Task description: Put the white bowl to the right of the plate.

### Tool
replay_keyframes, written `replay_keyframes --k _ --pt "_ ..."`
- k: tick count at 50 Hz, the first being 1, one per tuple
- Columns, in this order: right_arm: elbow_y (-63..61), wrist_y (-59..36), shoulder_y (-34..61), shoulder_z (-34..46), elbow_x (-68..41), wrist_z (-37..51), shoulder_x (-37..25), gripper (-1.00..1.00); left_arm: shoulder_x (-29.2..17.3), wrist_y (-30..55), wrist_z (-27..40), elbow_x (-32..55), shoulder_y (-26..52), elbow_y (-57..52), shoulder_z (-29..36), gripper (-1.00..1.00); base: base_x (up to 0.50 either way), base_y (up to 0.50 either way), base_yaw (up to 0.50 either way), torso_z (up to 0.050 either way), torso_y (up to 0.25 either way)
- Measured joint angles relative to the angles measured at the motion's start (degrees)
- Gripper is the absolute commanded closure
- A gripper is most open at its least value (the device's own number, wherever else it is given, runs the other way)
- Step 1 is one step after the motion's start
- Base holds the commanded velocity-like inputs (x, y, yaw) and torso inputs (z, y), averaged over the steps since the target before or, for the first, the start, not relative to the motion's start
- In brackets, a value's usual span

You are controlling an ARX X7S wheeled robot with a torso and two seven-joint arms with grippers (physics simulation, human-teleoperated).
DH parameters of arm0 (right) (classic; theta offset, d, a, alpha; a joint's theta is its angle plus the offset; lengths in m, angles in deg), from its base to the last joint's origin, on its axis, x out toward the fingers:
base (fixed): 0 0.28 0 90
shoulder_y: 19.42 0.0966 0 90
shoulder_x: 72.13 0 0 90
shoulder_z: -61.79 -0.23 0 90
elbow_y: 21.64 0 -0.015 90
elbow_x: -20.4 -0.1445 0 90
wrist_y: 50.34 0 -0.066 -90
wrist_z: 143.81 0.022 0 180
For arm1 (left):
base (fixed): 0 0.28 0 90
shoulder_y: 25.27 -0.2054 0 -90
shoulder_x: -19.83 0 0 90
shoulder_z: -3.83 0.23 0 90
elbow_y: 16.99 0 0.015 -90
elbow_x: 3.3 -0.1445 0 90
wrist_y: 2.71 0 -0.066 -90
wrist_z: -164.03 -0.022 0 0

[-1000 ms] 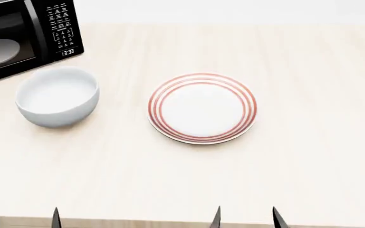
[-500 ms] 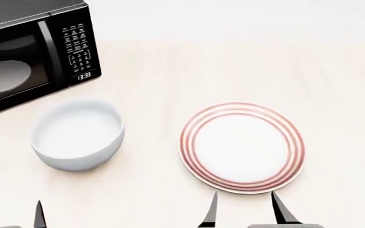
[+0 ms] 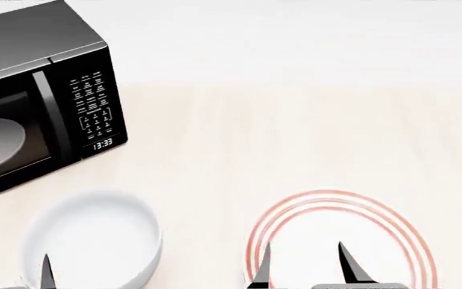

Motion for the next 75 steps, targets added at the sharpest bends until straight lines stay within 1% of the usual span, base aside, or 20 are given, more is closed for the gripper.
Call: replay_keyframes --k 5,13,23,27,30,32,37,42,45,49,61,66,75 --pt "-0.1 -0.2 0.1 0.3 -0.3 0.2 -0.3 -1.0 -0.2 -0.1 0.3 0.2 0.0 0.0 0.2 -1.0 0.35 -0.43 0.0 0.0 0.003" --pt "0.2 0.8 0.1 0.5 -0.5 0.5 -0.7 -1.0 -0.5 -0.2 0.8 0.6 0.0 0.0 0.6 -1.0 0.45 0.0 0.0 0.0 0.0" --pt "1.7 -2.4 2.3 1.2 1.7 4.5 -0.4 -1.0 -0.9 -0.2 1.3 1.2 0.0 -0.1 0.7 -1.0 0.01 0.0 0.0 0.0 0.0" --pt "1.9 -1.2 2.2 1.5 0.0 2.7 -1.2 -1.0 -1.1 -0.2 1.5 1.4 0.0 -0.2 0.7 -1.0 0.47 0.0 0.0 0.0 0.0" --pt "2.0 -1.9 2.5 1.6 -0.2 3.0 -1.3 -1.0 -1.3 -0.2 1.7 1.5 0.0 -0.3 0.8 -1.0 0.17 0.0 0.0 0.0 0.0" --pt "1.8 -4.2 3.4 1.5 0.9 5.3 -0.8 -1.0 -1.3 -0.2 1.8 1.6 -0.1 -0.3 0.8 -1.0 0.0 0.0 0.0 0.0 0.0" --pt "-1.7 -14.8 6.7 2.1 3.4 9.4 0.0 -1.0 -1.6 0.0 2.4 1.7 -0.2 -0.7 0.6 -1.0 0.0 0.0 0.0 0.0 0.0" --pt "-6.6 -28.0 12.2 2.7 2.2 8.8 0.1 -1.0 -2.0 0.6 3.3 1.8 -0.1 -1.2 -0.2 -1.0 0.0 0.0 0.0 0.0 0.0" --pt "-8.8 -33.6 15.5 3.5 1.6 8.2 -0.2 -1.0 -2.2 1.0 4.1 1.8 0.0 -1.4 -0.9 -1.0 0.0 0.0 0.0 0.0 0.0" --pt "-10.4 -38.5 19.5 5.2 0.3 5.9 -1.1 -1.0 -2.6 1.7 5.1 2.0 0.3 -1.5 -2.2 -1.0 0.0 0.0 0.0 0.0 0.0" --pt "-8.9 -52.6 32.0 6.1 -4.6 1.7 1.1 -1.0 -3.5 3.0 8.4 1.9 0.8 -1.8 -5.5 -1.0 0.0 0.0 0.0 0.0 0.0" --pt "-7.6 -57.4 35.8 5.4 -7.2 5.4 3.5 -1.0 -3.8 3.6 9.3 2.0 0.4 -2.7 -6.5 -1.0 0.0 0.0 0.0 0.0 0.0" --pt "-4.3 -63.3 41.7 4.8 -19.5 16.3 5.7 -1.0 -4.4 4.3 10.5 2.5 -0.5 -4.5 -8.3 -1.0 0.0 0.0 0.0 0.0 0.0"
